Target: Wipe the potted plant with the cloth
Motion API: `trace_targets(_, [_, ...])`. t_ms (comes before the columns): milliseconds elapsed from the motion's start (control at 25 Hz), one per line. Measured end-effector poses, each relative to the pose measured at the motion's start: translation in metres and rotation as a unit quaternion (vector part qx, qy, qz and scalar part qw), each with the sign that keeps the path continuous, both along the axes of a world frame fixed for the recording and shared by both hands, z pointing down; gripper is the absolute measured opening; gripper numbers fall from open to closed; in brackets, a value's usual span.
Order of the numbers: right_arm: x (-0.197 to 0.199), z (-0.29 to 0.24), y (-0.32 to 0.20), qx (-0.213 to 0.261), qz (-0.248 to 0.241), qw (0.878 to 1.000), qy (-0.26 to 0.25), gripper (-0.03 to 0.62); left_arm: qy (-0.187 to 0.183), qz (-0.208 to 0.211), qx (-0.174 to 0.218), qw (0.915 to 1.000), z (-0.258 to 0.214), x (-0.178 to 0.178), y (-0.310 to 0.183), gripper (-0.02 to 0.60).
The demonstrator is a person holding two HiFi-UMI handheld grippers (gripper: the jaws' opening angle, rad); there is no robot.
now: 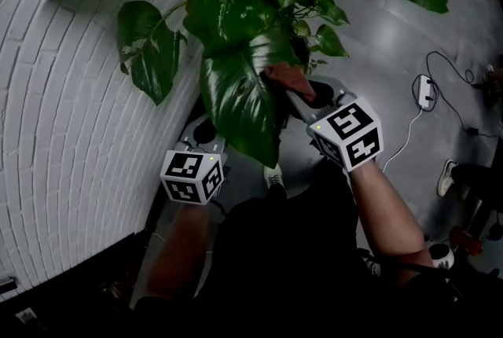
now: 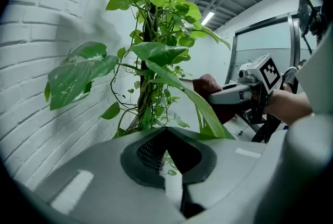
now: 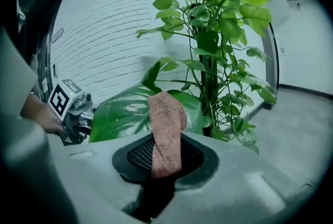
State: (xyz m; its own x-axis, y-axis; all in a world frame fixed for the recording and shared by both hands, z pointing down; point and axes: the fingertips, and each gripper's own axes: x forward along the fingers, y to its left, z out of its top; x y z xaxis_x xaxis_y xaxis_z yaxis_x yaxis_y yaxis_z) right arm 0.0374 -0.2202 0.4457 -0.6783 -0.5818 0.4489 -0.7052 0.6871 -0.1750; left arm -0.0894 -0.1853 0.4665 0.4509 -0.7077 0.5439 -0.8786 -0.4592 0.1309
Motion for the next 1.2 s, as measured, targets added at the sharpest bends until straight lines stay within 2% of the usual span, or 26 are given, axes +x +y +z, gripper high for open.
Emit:
trace_targets(920, [0.051, 0.049, -0.028, -0.042, 0.053, 0.998, 0.011, 0.058, -0.005, -0.012, -0.005, 0.9999, 0.001, 0.000, -0.007, 0.017])
trace_targets(1080, [0.069, 0.042, -0.023, -0.034, 0.071, 0.997, 0.026, 0.058, 0.000, -0.008, -0.004, 1.0000, 0.001, 0.000, -0.006, 0.017])
trace_targets(1200, [0.072, 0.015, -0.009, -0.004, 0.071, 0.997, 0.030, 0.058, 0.004, -0.002, -0.001, 1.0000, 0.001, -0.001, -0.005, 0.017])
